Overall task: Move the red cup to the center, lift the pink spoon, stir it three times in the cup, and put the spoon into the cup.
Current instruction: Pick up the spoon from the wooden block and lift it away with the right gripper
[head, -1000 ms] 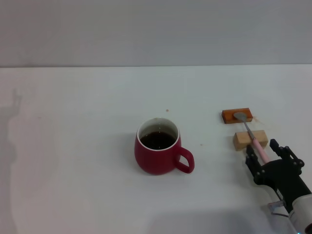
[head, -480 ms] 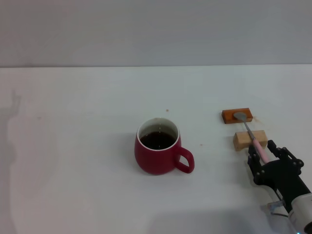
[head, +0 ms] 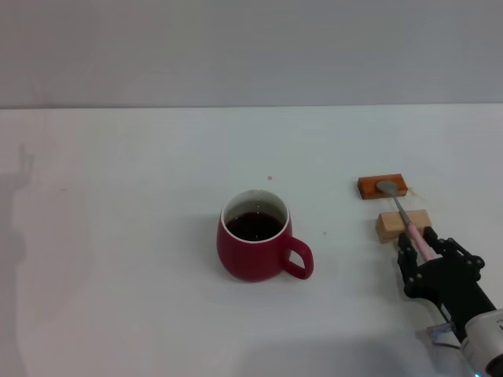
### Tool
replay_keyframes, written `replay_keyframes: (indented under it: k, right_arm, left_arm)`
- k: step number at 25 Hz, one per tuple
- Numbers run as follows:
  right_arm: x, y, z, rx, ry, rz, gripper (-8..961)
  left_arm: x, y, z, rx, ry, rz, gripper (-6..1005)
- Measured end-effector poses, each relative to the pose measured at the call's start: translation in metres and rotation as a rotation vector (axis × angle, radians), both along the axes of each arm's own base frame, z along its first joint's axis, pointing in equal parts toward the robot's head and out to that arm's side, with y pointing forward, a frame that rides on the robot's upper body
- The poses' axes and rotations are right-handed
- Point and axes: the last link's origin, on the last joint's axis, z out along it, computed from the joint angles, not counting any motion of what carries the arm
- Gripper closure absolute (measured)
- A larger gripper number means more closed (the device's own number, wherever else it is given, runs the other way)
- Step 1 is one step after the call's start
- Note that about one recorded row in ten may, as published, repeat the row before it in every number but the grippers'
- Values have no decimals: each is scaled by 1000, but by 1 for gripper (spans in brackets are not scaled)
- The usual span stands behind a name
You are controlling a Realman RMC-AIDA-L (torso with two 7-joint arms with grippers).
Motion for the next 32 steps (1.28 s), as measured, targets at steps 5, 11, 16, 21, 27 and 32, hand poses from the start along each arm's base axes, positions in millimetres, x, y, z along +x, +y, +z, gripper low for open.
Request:
replay_keyframes:
  k: [5, 11, 16, 21, 27, 32]
  right_arm:
    - [0, 0, 0, -2, 1, -3, 587]
    - [-1, 0, -1, -3, 4, -3, 625]
    - [-1, 1, -1, 0, 6, -6, 631]
    - [-1, 2, -1, -1, 6, -6, 639]
    - [-1, 2, -1, -1, 6, -6, 673]
    - [-1, 2, -1, -5, 5, -8, 729]
  left_arm:
    - [-1, -1, 0, 2, 0, 2, 153]
    - [-2, -2, 0, 3, 0, 4, 153]
    - [-2, -2, 0, 3, 0, 5, 153]
    - [-2, -2, 0, 3, 0, 6, 153]
    - [-2, -2, 1, 4, 0, 4, 153]
    - [-2, -2, 1, 5, 0, 4, 153]
